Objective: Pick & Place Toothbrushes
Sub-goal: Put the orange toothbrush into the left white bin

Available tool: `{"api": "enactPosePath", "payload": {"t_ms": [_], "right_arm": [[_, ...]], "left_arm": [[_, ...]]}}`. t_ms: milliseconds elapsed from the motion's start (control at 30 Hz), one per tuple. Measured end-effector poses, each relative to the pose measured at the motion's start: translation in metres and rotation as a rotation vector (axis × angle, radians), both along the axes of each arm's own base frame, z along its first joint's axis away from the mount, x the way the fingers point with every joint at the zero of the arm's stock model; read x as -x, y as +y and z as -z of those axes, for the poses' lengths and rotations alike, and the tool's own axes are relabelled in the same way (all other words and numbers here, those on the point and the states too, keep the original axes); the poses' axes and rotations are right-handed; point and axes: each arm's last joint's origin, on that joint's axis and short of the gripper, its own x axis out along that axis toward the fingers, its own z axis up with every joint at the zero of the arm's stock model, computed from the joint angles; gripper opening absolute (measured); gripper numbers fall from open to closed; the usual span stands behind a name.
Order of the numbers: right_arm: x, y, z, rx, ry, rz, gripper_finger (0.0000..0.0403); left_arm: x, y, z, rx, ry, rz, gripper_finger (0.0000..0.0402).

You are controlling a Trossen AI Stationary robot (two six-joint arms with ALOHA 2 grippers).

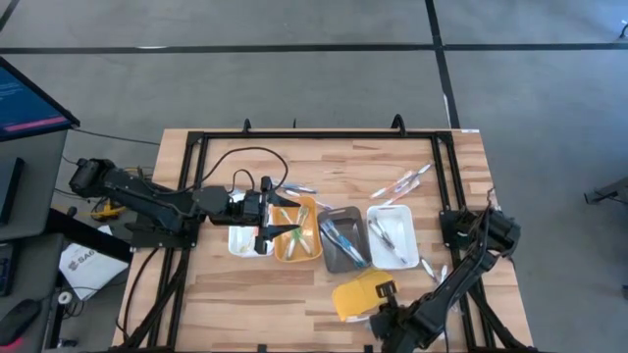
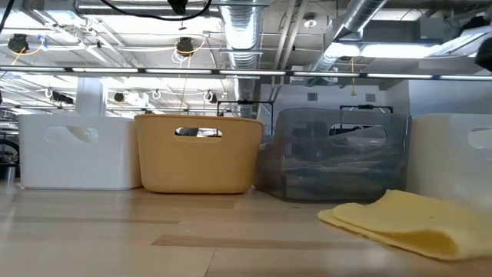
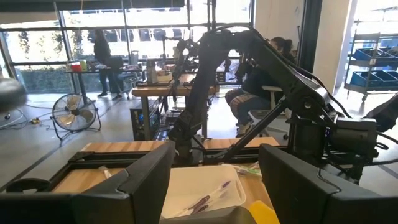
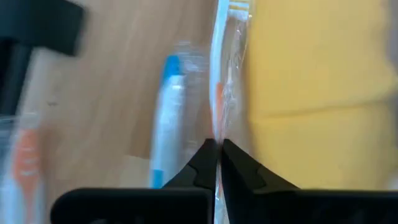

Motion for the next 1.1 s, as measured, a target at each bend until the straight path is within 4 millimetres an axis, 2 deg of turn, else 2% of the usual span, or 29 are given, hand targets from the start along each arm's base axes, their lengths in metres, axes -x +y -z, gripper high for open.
{"api": "enactPosePath", "payload": {"t_ms": [367,733,900,1100], "right_arm": [[-0.006,0.001,-0.023,0.025,-0.063,0.023,0.0000],[-0.017,0.007,-0.081,0.172,-0.207,0.027,0.0000],[-0.018,0.010,-0.105,0.271,-0.392,0.054,0.0000],[-0.002,0.000,-0.131,0.366,-0.624,0.094,0.0000]], "left_arm": [[0.000,0.000,0.000,0.000,0.000,0.000,0.0236],[0.000,0.000,0.000,0.000,0.000,0.000,0.0236],[0.000,0.000,0.000,0.000,0.002,-0.008,0.0236],[0.000,-0.002,0.001,-0.002,0.012,-0.001,0.0236]]}}
